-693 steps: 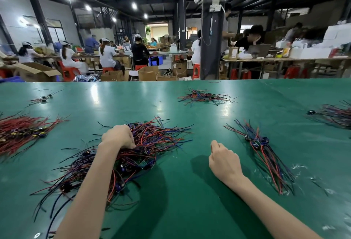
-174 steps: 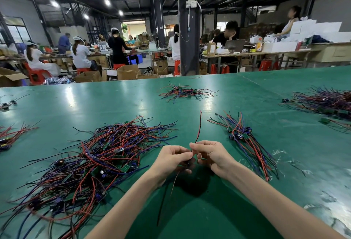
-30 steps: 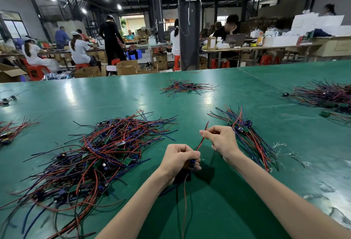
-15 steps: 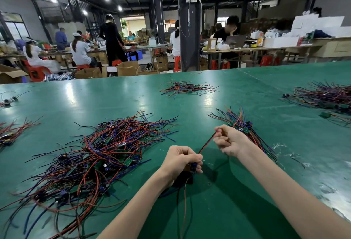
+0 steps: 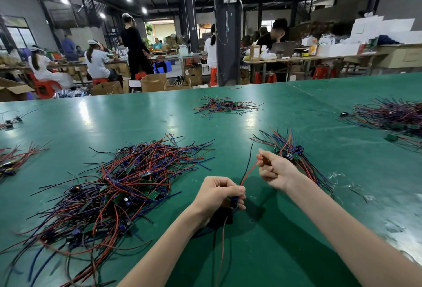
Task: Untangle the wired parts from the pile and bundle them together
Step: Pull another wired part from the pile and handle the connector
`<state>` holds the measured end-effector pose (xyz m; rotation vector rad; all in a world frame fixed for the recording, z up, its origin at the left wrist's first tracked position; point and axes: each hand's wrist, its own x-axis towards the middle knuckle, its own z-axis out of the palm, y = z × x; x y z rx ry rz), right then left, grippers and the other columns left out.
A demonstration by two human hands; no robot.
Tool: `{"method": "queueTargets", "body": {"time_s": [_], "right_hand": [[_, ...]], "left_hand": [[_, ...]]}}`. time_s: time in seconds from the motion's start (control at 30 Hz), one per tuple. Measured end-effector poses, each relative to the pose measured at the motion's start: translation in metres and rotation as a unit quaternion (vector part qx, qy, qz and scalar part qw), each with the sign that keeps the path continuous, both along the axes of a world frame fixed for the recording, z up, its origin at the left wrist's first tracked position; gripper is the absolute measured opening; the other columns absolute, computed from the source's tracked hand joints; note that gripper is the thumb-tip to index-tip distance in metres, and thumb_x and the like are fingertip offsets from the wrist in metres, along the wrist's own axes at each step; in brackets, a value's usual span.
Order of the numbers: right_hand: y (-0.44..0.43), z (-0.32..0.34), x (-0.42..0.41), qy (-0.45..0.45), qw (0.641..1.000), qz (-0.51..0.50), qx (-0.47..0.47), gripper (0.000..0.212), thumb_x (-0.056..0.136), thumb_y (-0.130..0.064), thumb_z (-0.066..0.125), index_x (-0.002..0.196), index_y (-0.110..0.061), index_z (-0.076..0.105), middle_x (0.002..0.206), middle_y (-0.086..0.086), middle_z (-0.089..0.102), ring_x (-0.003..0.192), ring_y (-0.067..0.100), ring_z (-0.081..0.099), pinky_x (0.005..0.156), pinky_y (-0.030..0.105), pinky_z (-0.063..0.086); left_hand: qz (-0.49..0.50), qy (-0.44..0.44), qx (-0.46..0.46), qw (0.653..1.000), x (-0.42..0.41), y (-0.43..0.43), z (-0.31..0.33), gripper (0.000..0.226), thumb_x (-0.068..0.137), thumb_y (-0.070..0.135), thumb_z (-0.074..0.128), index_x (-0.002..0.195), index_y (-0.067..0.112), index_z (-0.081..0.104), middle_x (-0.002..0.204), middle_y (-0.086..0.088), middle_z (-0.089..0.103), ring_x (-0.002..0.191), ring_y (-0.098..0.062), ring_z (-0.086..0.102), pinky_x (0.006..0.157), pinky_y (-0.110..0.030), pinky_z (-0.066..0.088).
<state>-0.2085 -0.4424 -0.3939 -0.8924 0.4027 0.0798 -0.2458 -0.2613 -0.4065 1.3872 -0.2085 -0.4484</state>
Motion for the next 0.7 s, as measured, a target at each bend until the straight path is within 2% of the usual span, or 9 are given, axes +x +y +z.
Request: {"method": "queueTargets", "body": {"time_s": [0.1, 0.17, 0.23, 0.3, 0.4, 0.53, 0.6, 0.7], "right_hand": [[0.003, 0.002, -0.005, -0.013, 0.997, -0.003, -0.078, 0.062, 0.095, -0.055, 0.041, 0.074, 0.001, 0.059, 0.060, 0.007, 0.049, 0.036, 0.009, 0.028, 0.028, 0.015, 0.020], [0.007, 0.004, -0.008, -0.017, 0.991, 0.025, -0.129, 0.076, 0.092, -0.065, 0.031, 0.079, 0.003, 0.063, 0.062, 0.009, 0.055, 0.041, 0.012, 0.030, 0.032, 0.017, 0.022], [0.017, 0.006, -0.014, -0.021, 0.978, 0.083, -0.192, 0.066, 0.093, -0.061, 0.036, 0.083, -0.001, 0.062, 0.065, 0.008, 0.057, 0.039, 0.011, 0.034, 0.033, 0.017, 0.024], [0.030, 0.005, -0.021, -0.029, 0.952, 0.160, -0.260, 0.046, 0.092, -0.049, 0.049, 0.087, -0.005, 0.061, 0.069, 0.005, 0.060, 0.040, 0.009, 0.037, 0.034, 0.017, 0.027], [0.051, 0.001, -0.035, -0.073, 0.912, 0.266, -0.305, 0.025, 0.090, -0.034, 0.060, 0.086, -0.009, 0.062, 0.074, 0.005, 0.067, 0.042, 0.008, 0.044, 0.033, 0.015, 0.029], [0.066, -0.005, -0.045, -0.140, 0.907, 0.273, -0.290, 0.010, 0.089, -0.015, 0.063, 0.085, -0.006, 0.061, 0.079, 0.007, 0.067, 0.041, 0.007, 0.046, 0.032, 0.016, 0.031], [0.069, -0.006, -0.047, -0.149, 0.908, 0.266, -0.287, 0.008, 0.088, -0.013, 0.064, 0.089, -0.005, 0.062, 0.074, 0.002, 0.067, 0.042, 0.007, 0.046, 0.033, 0.015, 0.031], [0.070, -0.007, -0.048, -0.156, 0.907, 0.265, -0.288, 0.010, 0.088, -0.014, 0.064, 0.087, -0.004, 0.063, 0.069, -0.002, 0.066, 0.043, 0.006, 0.048, 0.034, 0.015, 0.033]], "left_hand": [[0.031, -0.001, -0.014, 0.999, 0.003, 0.002, 0.000, 0.030, 0.082, -0.005, 0.065, 0.053, 0.003, 0.060, 0.059, -0.017, 0.061, 0.046, -0.020, 0.058, 0.050, -0.027, 0.053], [0.057, -0.002, -0.027, 0.998, 0.006, 0.004, 0.001, 0.031, 0.081, -0.003, 0.067, 0.052, 0.005, 0.063, 0.061, -0.018, 0.062, 0.047, -0.021, 0.059, 0.052, -0.029, 0.055], [0.096, 0.000, -0.043, 0.994, 0.010, 0.007, 0.003, 0.029, 0.081, 0.000, 0.068, 0.052, 0.006, 0.065, 0.063, -0.017, 0.063, 0.048, -0.021, 0.059, 0.056, -0.031, 0.056], [0.141, -0.002, -0.048, 0.989, 0.014, 0.010, 0.005, 0.027, 0.079, 0.005, 0.071, 0.053, 0.009, 0.066, 0.063, -0.013, 0.064, 0.050, -0.019, 0.059, 0.058, -0.032, 0.054], [0.181, -0.005, -0.042, 0.983, 0.017, 0.016, 0.008, 0.023, 0.077, 0.013, 0.074, 0.056, 0.012, 0.067, 0.064, -0.006, 0.065, 0.051, -0.016, 0.058, 0.051, -0.025, 0.051], [0.204, -0.002, -0.034, 0.978, 0.020, 0.022, 0.009, 0.020, 0.078, 0.019, 0.075, 0.062, 0.011, 0.066, 0.062, -0.003, 0.062, 0.052, -0.019, 0.049, 0.049, -0.026, 0.044], [0.206, -0.002, -0.037, 0.978, 0.021, 0.024, 0.009, 0.019, 0.078, 0.019, 0.074, 0.063, 0.011, 0.066, 0.057, -0.001, 0.057, 0.051, -0.018, 0.046, 0.041, -0.024, 0.043], [0.211, -0.002, -0.033, 0.977, 0.021, 0.024, 0.009, 0.018, 0.076, 0.021, 0.075, 0.065, 0.011, 0.066, 0.050, 0.002, 0.047, 0.043, -0.013, 0.042, 0.039, -0.022, 0.043]]}}
